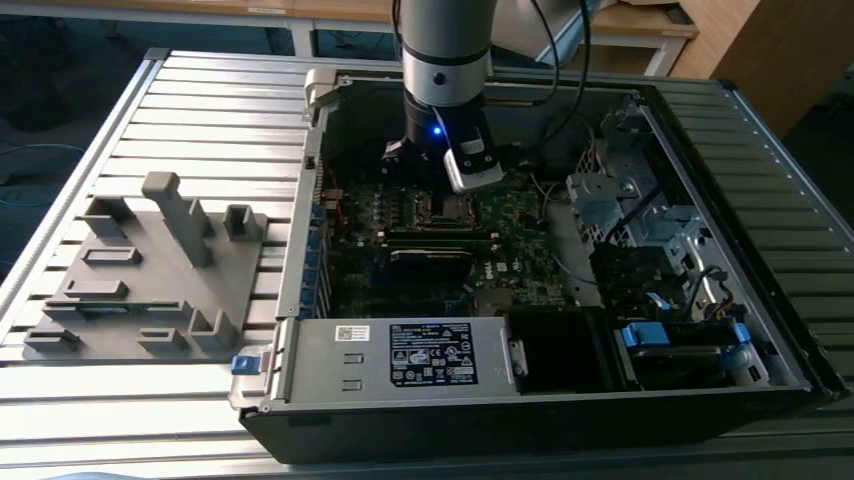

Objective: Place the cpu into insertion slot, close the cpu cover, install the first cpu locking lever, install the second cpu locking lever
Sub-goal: 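Install the second cpu locking lever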

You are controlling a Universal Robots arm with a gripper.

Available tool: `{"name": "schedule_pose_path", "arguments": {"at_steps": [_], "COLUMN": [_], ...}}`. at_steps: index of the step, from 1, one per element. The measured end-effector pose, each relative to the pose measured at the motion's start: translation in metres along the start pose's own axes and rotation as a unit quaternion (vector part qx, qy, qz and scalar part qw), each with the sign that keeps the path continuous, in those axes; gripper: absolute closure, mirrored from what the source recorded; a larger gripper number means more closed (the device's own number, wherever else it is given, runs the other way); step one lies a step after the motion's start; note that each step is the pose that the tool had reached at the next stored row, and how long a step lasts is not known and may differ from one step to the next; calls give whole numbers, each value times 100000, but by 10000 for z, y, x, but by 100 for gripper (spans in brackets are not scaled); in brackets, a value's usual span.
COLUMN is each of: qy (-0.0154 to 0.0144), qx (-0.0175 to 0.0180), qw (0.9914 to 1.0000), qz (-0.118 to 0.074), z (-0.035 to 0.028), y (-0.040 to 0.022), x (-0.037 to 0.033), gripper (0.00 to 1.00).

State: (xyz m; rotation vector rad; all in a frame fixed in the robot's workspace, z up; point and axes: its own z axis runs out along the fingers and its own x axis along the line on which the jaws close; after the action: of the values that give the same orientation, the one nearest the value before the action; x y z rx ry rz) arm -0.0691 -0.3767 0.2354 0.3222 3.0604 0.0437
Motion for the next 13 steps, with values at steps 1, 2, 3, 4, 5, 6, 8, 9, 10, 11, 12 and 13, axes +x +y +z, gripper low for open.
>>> {"name": "schedule_pose_path", "arguments": {"at_steps": [1,2,3,4,5,6,8,9,10,11,12,13], "qy": [0,5,3,5,14,20,36,47,57,68,78,87], "qx": [0,1,-6,-13,-20,-35,-71,-84,-98,-112,-121,-130], "qw": [100000,100000,100000,100000,99999,99998,99993,99990,99985,99980,99975,99969], "qz": [-36,-98,-167,-272,-425,-623,-1140,-1417,-1716,-1984,-2235,-2485], "z": [0,-1,0,0,-1,0,2,3,4,4,5,5], "y": [-6,-12,-19,-24,-27,-30,-31,-31,-32,-33,-33,-33], "x": [-1,-2,-4,-5,-5,-5,-6,-6,-5,-5,-5,-5], "gripper": [89,89,89,89,89,89,89,89,89,89,89,89]}}
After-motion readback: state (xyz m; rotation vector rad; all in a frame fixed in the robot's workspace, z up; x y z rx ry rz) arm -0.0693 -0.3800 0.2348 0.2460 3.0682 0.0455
